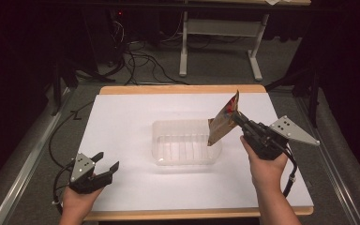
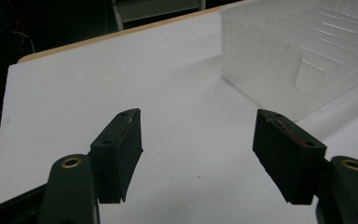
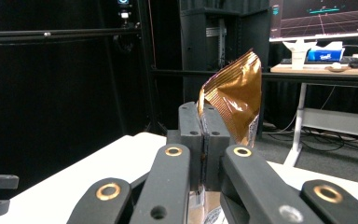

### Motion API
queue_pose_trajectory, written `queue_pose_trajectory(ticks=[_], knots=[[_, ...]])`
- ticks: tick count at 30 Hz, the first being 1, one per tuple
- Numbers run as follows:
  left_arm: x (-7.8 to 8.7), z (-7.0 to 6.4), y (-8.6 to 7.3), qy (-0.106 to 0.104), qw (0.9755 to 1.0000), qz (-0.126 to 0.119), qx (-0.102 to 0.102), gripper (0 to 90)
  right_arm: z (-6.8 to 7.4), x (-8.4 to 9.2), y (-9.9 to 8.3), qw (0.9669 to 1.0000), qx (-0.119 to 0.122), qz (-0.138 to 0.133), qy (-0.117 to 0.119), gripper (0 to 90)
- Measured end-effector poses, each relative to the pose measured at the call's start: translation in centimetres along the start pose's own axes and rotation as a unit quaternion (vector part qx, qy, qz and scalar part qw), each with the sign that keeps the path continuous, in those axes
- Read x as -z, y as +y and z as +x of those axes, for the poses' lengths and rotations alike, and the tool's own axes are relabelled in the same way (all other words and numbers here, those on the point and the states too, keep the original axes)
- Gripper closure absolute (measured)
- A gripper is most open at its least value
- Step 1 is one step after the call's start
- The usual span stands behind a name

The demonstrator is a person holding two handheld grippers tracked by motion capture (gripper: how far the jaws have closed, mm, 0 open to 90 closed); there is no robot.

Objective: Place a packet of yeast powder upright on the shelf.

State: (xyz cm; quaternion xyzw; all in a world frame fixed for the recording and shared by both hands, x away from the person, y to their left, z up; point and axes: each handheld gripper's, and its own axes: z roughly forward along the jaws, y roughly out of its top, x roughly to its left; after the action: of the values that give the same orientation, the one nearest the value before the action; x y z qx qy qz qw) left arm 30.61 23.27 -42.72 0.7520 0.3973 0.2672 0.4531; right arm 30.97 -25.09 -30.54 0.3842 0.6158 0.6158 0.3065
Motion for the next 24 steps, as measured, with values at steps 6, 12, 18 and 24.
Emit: queue_pose_trajectory(ticks=[6, 12, 18, 24], knots=[[0.0, -0.3, 0.0, -0.003, 1.0000, 0.000, -0.003, 33.2, 0.5, -0.6, -0.2, 0.9999, 0.004, 0.009, 0.004, 90.0], [-0.1, -0.2, 0.0, -0.002, 1.0000, 0.000, -0.001, 33.2, 0.9, -1.3, -0.4, 0.9997, 0.010, 0.020, 0.010, 90.0], [0.0, -0.2, 0.0, -0.004, 1.0000, -0.001, -0.003, 33.2, 1.3, -1.9, -0.9, 0.9993, 0.016, 0.031, 0.010, 90.0], [0.1, -0.1, 0.1, -0.004, 1.0000, -0.002, -0.001, 33.2, 1.3, -2.5, -1.4, 0.9990, 0.019, 0.041, 0.008, 90.0]])
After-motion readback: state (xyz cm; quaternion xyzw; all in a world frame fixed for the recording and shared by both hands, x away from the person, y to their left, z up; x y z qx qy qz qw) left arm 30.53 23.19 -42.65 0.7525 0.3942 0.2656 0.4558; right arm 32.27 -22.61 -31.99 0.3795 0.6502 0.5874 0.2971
